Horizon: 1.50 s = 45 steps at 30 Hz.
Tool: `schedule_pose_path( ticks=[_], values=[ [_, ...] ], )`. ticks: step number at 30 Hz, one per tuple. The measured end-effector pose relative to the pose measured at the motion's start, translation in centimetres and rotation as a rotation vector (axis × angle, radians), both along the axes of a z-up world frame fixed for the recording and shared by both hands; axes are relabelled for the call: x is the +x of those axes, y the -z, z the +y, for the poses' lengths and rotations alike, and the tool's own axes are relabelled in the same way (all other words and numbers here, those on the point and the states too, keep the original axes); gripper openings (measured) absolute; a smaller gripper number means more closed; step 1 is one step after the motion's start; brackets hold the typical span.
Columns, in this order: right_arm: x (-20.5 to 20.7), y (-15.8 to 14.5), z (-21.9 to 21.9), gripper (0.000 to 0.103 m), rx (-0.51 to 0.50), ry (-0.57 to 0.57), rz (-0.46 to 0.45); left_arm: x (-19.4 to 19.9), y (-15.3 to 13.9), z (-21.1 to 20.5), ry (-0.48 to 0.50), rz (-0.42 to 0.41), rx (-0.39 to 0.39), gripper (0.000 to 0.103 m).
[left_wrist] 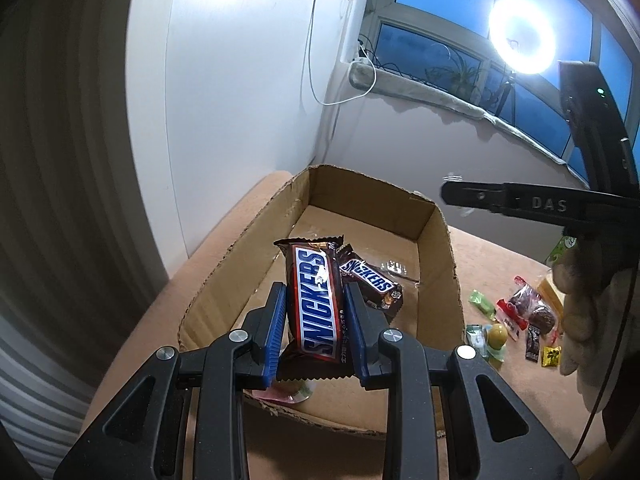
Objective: Organize snacks
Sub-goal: 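Carry both snacks into the cardboard box and open both tools, then move both open tools back over the snack pile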
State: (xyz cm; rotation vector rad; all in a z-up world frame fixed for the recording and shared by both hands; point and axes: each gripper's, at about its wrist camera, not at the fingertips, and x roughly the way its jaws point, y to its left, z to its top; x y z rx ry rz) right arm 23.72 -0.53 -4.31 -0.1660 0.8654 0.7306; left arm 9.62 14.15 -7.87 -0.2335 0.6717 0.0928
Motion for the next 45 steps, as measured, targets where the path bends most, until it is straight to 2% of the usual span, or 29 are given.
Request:
schedule_pose_path(
  ticks=[4,5,7,8,9,10,19,26,36,45],
  values=[
    [0.3,0.7,0.8,0.022,-0.003,-0.009,0.020,0.2,0.0,0.1,-0.008,0.000,-0.003,0.028],
    [0.3,0.8,1.0,0.026,0.000,-0.014,0.029,0.2,0.0,0.1,-0.009,0.001,-0.007,0.028],
    [0.2,1.0,1.1,0.053,0.000,-0.016,0.032,0.2,0.0,0.1,-0.016,0.001,-0.008,0.031],
    [0.1,0.9,1.1,0.073,0.003,-0.017,0.023,0.2,-0.1,0.1,-0.016,0.000,-0.008,0.041],
    [-0.1,0.7,1.0,0.078,0.006,-0.015,0.011,0.2,-0.1,0.1,-0.015,-0.001,-0.008,0.047],
    [-0.2,0.6,1.0,0.078,0.009,-0.016,0.000,0.1,-0.2,0.1,-0.017,-0.004,-0.006,0.053],
    [-0.6,-0.8,-0.4,0.078,0.013,-0.001,-0.024,-0.1,-0.9,-0.7,-0.007,-0.033,0.000,0.053],
    [-1.8,-2.3,-3.4,0.078,0.033,0.022,-0.043,-0.9,-1.6,-2.0,0.017,-0.057,-0.011,0.053],
    [-3.8,-4.3,-11.7,0.078,0.068,0.111,-0.074,-1.5,-2.4,-6.0,0.105,-0.082,-0.017,0.053],
    [-6.2,-4.2,-20.6,0.078,0.048,0.193,-0.079,-1.7,-2.7,-10.5,0.202,-0.087,-0.015,0.053]
  ],
)
